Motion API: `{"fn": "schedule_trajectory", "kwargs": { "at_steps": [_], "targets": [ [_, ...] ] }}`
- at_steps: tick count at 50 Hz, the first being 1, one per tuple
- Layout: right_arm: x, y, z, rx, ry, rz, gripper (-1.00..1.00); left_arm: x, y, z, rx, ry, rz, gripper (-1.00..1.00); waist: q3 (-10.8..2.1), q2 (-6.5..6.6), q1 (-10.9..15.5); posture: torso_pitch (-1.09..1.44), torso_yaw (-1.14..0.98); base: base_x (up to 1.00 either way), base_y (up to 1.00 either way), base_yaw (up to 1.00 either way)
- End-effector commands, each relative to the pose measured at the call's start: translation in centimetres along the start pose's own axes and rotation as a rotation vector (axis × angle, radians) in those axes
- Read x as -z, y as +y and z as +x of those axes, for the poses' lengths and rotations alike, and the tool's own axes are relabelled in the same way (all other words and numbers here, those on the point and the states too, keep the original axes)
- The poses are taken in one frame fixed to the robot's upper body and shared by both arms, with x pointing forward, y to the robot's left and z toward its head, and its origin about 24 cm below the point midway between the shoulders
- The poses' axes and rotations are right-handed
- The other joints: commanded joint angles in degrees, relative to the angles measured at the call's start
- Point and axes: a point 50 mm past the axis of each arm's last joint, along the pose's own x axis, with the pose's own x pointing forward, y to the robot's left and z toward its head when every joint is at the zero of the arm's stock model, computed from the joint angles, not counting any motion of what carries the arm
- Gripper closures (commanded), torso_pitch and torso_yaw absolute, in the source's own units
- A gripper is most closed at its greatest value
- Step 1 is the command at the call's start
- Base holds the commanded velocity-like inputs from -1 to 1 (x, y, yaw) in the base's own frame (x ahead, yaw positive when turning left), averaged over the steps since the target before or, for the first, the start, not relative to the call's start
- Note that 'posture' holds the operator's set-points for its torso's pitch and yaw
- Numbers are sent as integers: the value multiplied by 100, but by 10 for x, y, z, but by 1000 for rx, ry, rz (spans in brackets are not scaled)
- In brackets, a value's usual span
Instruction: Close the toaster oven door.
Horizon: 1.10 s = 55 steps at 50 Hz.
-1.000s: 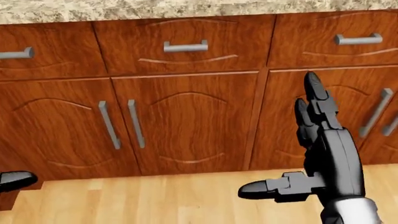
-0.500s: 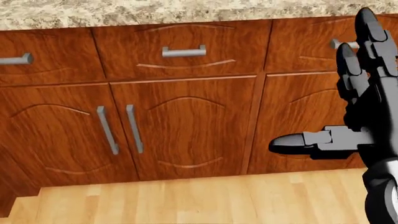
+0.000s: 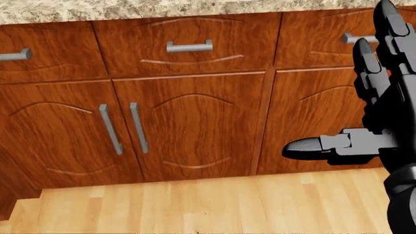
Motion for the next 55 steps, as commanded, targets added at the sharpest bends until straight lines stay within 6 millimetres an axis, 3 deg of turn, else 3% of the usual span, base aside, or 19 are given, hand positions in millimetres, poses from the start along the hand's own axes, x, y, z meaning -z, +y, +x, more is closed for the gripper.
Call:
{"fn": "schedule_trajectory", "kwargs": {
  "at_steps": [1, 19, 20, 22, 29, 32, 35, 36, 37, 41, 43, 45, 47, 48, 49, 50, 55],
  "targets": [
    [-16, 0, -1, -3, -87, -13, -100, -17, -1, 0, 7, -85, 19, -100, -106, 20, 1, 0, 0, 0, 0, 0],
    [-19, 1, -2, -8, -89, -12, -100, -20, 1, 1, -2, -91, 14, -100, -120, 22, 3, 0, 0, 0, 1, 0],
    [-19, 1, -2, -9, -89, -13, -100, -20, 1, 2, -1, -90, 13, -100, -222, 42, -3, 0, 0, 1, 8, 0],
    [-19, 1, -2, -9, -89, -12, -100, -20, 1, 2, -4, -92, 12, -100, -163, 40, -7, 0, 0, 1, 10, 0],
    [-21, 1, -1, -12, -91, -11, -100, -20, 1, 2, -4, -93, 13, -100, -131, 123, -38, 0, 0, 0, 14, 0],
    [-22, 1, -1, -10, -91, -12, -100, -21, 1, 2, -4, -94, 13, -100, -99, 70, -32, 0, 0, 0, 14, 0],
    [-20, 2, -2, -14, -86, -9, -100, -21, 1, 1, -3, -93, 13, -100, -53, -150, -74, 0, 0, 1, 16, 0],
    [-20, 2, -2, -14, -86, -8, -100, -20, 1, 1, -3, -92, 13, -100, -55, -140, -45, 0, 0, 1, 19, 0],
    [-21, 2, -2, -15, -87, -8, -100, -21, 1, 2, -3, -93, 13, -100, -77, -84, -50, 0, 0, 0, 18, 0],
    [-21, 2, -2, -16, -88, -9, -100, -21, 2, 2, -3, -93, 14, -100, -132, -75, -63, 0, 0, 0, 18, 0],
    [-22, 2, -2, -17, -89, -9, -100, -21, 2, 2, -3, -93, 13, -100, -117, 8, -52, 0, 0, 1, 18, 0],
    [-23, 2, -2, -18, -90, -8, -100, -21, 2, 2, -4, -93, 13, -100, -52, 197, -67, 0, 0, 0, 18, 0],
    [-24, 2, -2, -18, -92, -9, -100, -22, 2, 2, -5, -94, 12, -100, -76, 535, -71, 0, 0, 0, 18, 0],
    [-24, 2, -3, -18, -93, -9, -100, -22, 2, 2, -6, -94, 12, -100, -67, 315, -16, 0, 0, 0, 20, 0],
    [-25, 2, -3, -19, -93, -8, -100, -23, 3, 2, -7, -95, 12, -100, -65, 393, -54, 0, 0, 0, 18, 0],
    [-26, 2, -2, -19, -97, -10, -100, -24, 3, 2, -7, -97, 11, -100, -65, 363, -21, 0, 0, 0, 17, 0],
    [-34, 0, -1, -13, -110, -6, -100, -28, 4, 4, -9, -102, 9, -100, -56, 98, -34, 0, 0, 0, 19, 0]
  ]
}}
